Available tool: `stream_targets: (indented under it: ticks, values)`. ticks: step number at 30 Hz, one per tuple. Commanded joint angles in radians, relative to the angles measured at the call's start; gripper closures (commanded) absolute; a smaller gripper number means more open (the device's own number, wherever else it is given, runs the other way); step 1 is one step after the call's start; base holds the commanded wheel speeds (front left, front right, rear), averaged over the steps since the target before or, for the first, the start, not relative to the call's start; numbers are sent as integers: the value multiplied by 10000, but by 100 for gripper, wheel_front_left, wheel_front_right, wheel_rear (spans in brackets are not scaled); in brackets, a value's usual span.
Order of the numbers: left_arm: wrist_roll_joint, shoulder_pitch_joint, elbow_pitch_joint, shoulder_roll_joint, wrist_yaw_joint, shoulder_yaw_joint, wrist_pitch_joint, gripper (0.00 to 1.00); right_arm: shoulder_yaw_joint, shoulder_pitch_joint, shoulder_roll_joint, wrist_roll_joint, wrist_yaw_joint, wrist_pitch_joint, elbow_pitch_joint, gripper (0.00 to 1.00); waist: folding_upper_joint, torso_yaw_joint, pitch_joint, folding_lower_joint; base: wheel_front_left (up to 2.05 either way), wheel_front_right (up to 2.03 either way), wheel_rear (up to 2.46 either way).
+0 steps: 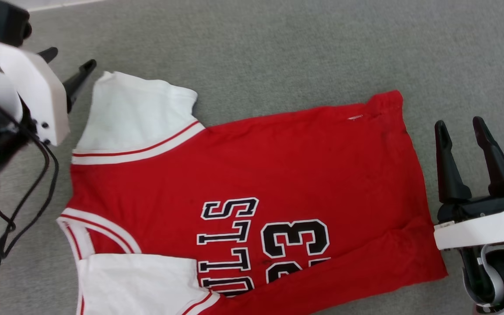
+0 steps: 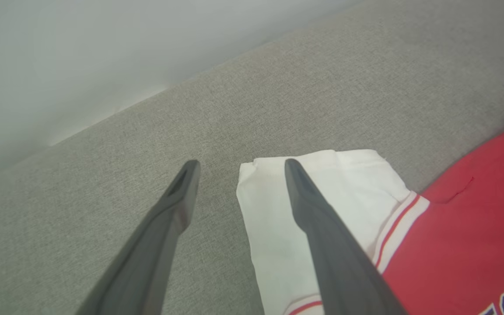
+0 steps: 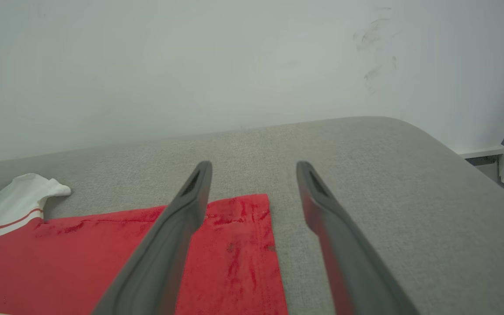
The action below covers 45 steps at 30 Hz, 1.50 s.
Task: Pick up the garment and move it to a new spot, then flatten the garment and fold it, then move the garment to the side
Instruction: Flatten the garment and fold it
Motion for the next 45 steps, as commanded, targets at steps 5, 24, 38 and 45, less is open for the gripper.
stream_targets:
  ticks: [5, 24, 38, 45]
  values:
    - [-827, -921, 447, 263, 67, -61, 2194, 0, 293, -375, 161, 84, -4, -313, 272, 0, 0, -677, 809, -1, 0, 0, 0]
    - [-1183, -897, 1777, 331, 534, -508, 3845, 100, 539, -738, 111, 43, -4, -627, 847, 0, 0, -1025, 1496, -1, 0, 0, 0]
    - [-1052, -721, 894, -318, 19, -470, 644, 100, 469, -647, -1387, -114, -4, 1577, 369, 0, 0, 205, 7, -1, 0, 0, 0]
    - [-1210, -205, -905, -153, -40, -987, 74, 100, 731, -1179, -3172, 814, -4, 5115, 113, 0, 0, 1122, -281, -1, 0, 0, 0]
